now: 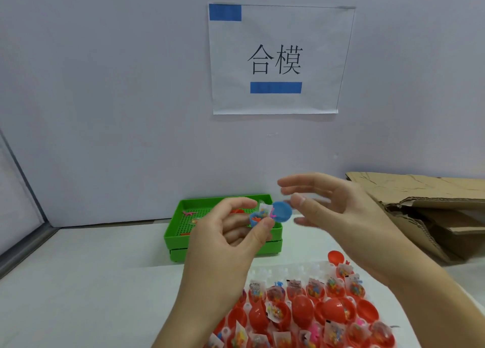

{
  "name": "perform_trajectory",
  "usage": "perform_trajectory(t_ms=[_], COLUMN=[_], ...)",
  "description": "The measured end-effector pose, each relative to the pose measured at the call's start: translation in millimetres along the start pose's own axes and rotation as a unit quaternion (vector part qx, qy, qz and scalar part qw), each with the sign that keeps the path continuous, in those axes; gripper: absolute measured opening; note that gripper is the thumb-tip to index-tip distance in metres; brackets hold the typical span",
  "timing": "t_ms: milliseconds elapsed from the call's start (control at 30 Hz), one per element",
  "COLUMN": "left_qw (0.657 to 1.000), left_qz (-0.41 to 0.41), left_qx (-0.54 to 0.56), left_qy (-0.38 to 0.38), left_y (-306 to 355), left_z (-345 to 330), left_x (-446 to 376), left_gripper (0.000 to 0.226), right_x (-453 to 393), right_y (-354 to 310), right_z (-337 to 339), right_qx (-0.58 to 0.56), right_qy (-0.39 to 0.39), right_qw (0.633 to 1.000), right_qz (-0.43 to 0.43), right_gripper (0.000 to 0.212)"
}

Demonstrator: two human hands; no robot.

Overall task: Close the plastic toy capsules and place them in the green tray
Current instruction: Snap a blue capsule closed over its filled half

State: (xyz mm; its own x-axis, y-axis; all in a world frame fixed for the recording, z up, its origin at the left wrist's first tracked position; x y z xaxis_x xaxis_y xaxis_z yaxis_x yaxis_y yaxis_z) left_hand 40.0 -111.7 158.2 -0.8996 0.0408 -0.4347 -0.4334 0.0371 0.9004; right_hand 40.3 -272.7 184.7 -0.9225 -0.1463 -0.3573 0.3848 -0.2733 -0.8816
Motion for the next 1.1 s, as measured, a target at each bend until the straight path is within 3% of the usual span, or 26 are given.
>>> perform_trajectory(t_ms=[167,300,467,700,800,900,1100], left_qw=[0.999,0.996,0.989,0.992,0.996,0.999,1.0], left_qz=[-0.014,-0.025,-0.048,-0.035,-0.02,-0.006,0.002], left_qx=[-0.049,-0.083,-0.134,-0.121,-0.081,-0.041,-0.013], left_qy=[0.017,0.029,0.031,0.017,0.006,0.008,0.012], left_y=[2.0,4.7,7.5,0.4,-4.8,-8.9,-18.2], left_z=[-0.1,-0.9,-4.4,-10.9,-12.6,-8.4,-2.3], left_x=[2.6,5.7,8.1,8.5,7.4,5.4,2.0], left_gripper=[0.043,0.038,0.027,0.029,0.026,0.03,0.036], right_x=[9.2,12.3,11.1,7.2,6.4,7.1,7.9], right_y=[-32.7,-36.2,-32.6,-37.0,-33.3,-22.6,8.3], right_z=[-4.3,-12.5,-15.1,10.9,30.5,62.8,103.4], right_qx=[0.202,0.29,0.337,0.292,0.219,0.146,0.148], right_qy=[0.042,0.033,0.018,0.074,0.087,0.123,0.131], right_qw=[0.973,0.951,0.937,0.947,0.966,0.978,0.98], right_qz=[0.106,0.104,0.093,0.11,0.106,0.087,0.026], right_gripper=[0.021,0.004,0.008,0.005,0.005,0.009,0.014])
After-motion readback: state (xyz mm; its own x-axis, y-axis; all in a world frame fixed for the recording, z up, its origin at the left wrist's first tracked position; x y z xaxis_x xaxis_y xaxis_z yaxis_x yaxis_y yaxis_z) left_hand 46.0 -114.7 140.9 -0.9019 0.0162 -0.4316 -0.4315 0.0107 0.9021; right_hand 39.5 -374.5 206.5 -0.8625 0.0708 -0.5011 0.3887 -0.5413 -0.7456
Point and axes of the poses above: each hand's wrist, its own x-axis away from the middle knuckle, its own z-axis out of the back of the hand, y = z × x, the point moved 9 cm from there along -x, towards the middle knuckle, and after that the axes turned 3 degrees about x, right-handed, at the moved point
